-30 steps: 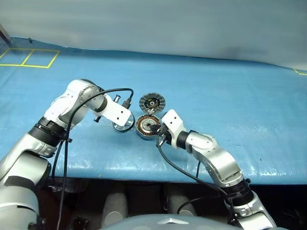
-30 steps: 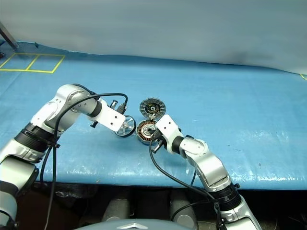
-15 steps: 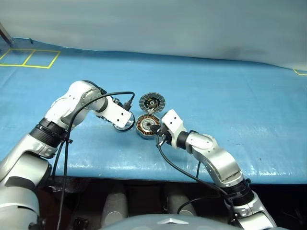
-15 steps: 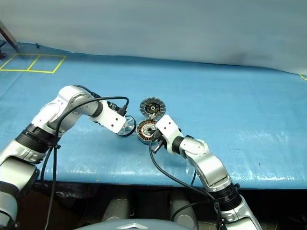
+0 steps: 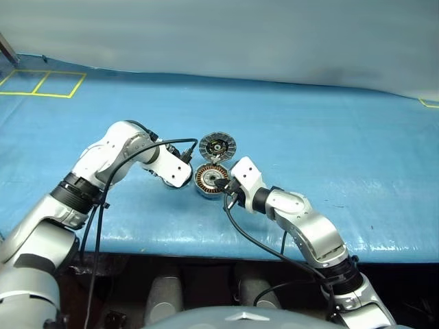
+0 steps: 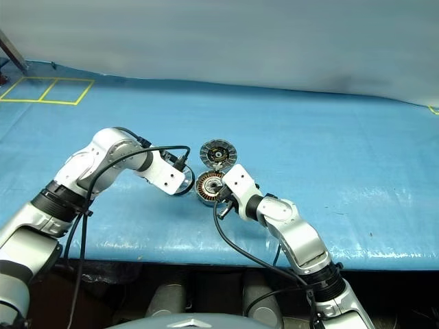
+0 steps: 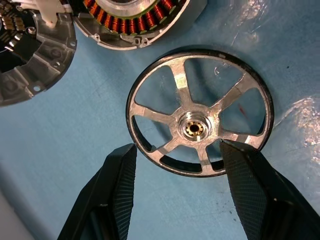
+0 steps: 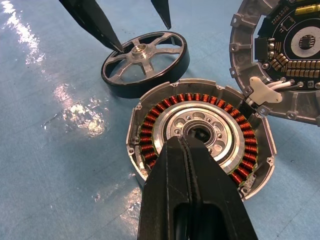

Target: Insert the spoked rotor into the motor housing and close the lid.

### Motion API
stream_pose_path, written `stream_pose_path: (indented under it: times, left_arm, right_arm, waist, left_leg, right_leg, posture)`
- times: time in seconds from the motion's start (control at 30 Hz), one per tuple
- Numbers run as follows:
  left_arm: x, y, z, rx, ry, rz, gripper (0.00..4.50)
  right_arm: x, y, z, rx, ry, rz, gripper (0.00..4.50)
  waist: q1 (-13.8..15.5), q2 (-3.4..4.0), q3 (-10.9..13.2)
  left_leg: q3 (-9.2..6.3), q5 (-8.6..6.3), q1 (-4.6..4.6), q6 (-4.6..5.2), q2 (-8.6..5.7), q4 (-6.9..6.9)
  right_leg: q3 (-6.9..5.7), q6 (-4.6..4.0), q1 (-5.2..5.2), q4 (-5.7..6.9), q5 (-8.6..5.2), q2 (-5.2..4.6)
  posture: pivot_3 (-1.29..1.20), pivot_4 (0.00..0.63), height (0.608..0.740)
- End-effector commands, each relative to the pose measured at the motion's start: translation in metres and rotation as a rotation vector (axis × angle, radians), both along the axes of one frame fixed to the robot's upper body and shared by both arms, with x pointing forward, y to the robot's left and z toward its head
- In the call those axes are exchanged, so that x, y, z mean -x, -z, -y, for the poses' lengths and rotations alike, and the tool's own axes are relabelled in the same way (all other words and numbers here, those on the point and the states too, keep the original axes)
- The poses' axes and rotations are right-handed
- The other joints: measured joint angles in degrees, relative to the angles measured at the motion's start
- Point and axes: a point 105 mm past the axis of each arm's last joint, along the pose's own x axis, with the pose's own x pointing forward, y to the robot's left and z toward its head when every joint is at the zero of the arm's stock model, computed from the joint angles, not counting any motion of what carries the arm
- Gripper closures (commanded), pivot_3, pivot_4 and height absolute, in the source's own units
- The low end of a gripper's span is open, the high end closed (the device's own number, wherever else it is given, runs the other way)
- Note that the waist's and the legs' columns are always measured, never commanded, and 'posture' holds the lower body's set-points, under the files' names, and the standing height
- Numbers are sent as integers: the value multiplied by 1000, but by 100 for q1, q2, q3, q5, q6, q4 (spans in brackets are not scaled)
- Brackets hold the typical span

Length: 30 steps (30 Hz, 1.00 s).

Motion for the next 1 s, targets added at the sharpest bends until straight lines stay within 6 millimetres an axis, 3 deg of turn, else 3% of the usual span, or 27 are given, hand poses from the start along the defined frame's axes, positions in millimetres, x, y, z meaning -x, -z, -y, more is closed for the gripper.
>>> stream_pose_path:
  times: [0.03, 0.47, 0.67, 1.0]
  left_arm:
    - [-2, -4, 0, -1, 7, 15, 1636]
    - [-7, 6, -5, -12, -15, 8, 1636]
    - [-10, 13, -5, -5, -24, -4, 1636]
    - [-16, 6, -7, 28, -53, 4, 1636]
  right_arm:
    - [2, -11, -1, -14, -4, 41, 4500]
    - [2, -11, -2, -15, 5, 42, 4500]
    - [2, -10, -2, -17, 5, 43, 4500]
    - [2, -10, -2, -16, 11, 41, 4500]
  waist:
    - [-1, 0, 0]
    - [2, 2, -2]
    - [2, 6, -5]
    - [-1, 11, -9]
  left_leg:
    - [0, 0, 0, 0, 0, 0]
    - [0, 1, 7, 2, 0, 4]
    - [1, 2, 74, 3, 0, 1]
    - [5, 7, 82, 11, -1, 0]
  right_leg:
    - [0, 0, 0, 0, 0, 0]
    - [0, 0, 8, 3, 0, 0]
    - [0, -5, 71, 2, -5, -2]
    - [4, -7, 76, 4, -4, -3]
  posture:
    - [0, 150, 740]
    - [0, 150, 740]
    - [0, 150, 740]
    - [0, 150, 740]
